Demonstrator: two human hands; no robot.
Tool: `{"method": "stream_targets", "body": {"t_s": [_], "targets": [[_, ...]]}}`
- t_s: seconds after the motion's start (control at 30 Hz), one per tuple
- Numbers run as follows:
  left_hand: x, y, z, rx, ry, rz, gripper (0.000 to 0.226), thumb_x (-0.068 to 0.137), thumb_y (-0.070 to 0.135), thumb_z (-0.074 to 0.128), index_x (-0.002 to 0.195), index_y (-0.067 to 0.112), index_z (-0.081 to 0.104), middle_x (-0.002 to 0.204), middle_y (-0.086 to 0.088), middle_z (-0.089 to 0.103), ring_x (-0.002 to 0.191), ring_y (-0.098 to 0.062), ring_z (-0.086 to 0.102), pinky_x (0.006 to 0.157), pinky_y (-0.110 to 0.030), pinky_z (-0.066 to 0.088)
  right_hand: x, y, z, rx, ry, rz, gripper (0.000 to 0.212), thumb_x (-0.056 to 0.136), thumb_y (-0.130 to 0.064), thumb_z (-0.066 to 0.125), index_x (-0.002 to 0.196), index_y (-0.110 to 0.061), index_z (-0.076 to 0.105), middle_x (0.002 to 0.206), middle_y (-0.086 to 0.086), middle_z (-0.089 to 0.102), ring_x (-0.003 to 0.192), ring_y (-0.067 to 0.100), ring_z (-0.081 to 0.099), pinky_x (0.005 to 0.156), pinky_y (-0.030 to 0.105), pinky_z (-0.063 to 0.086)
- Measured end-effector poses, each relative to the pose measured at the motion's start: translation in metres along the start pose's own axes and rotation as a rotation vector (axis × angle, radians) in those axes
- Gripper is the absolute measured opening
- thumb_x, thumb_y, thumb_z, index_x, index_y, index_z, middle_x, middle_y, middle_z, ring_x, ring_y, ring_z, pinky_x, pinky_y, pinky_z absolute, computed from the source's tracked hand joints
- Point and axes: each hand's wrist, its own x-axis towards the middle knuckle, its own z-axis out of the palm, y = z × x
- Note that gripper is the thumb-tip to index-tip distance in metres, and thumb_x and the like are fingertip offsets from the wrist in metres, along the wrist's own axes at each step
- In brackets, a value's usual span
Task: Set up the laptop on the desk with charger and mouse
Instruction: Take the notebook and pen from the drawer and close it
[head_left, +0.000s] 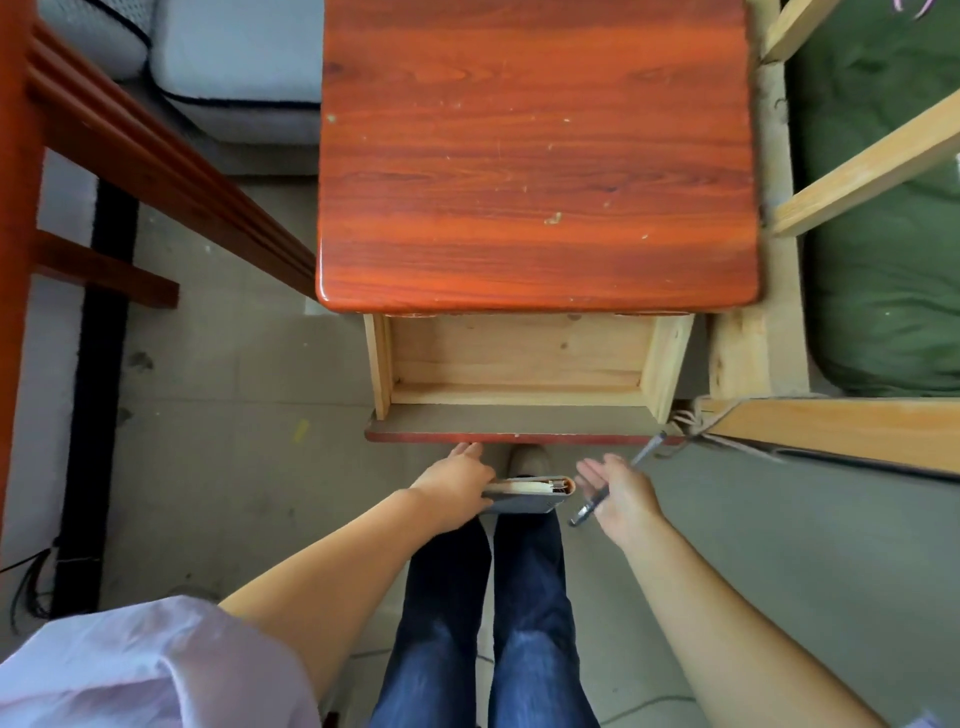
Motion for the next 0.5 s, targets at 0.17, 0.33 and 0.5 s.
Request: {"method": "stream_targets", "body": {"t_s": [0.17,0.33,0.5], "targets": [[-0.005,-0.005,0.011,0.073,-0.013,-0.031,0.036,0.094,0.029,0.048,0.123,0.009,0.056,0.157,-0.014,0.006,0.145,-0.029,-0.001,0.117,-0.057,0.005,-0.009,-0.013,0.024,0.353,0.009,0.098,0.058,0.087,0.012,0.014,0.143,0.0,0.019,0.147,0.023,0.034,0.13,0.038,0.042,0.104,0.044,0.039],[-0.023,-0.001,-0.001,0.064,0.028,0.007,0.029,0.093,0.029,0.048,0.111,0.009,0.059,0.156,-0.014,0.006,0.146,-0.027,-0.003,0.115,-0.061,-0.001,-0.041,-0.026,0.02,0.357,0.003,0.069,0.061,0.086,0.013,0.011,0.144,-0.003,0.021,0.145,0.025,0.037,0.122,0.039,0.05,0.094,0.042,0.046],[-0.038,-0.001,-0.042,0.084,0.12,0.08,0.028,0.092,0.032,0.05,0.108,0.012,0.061,0.146,-0.011,0.026,0.139,-0.024,0.018,0.115,-0.059,0.007,-0.073,-0.053,0.03,0.37,-0.035,0.049,0.057,0.088,0.012,0.012,0.141,0.0,0.028,0.143,0.022,0.041,0.123,0.036,0.05,0.096,0.04,0.045]]}}
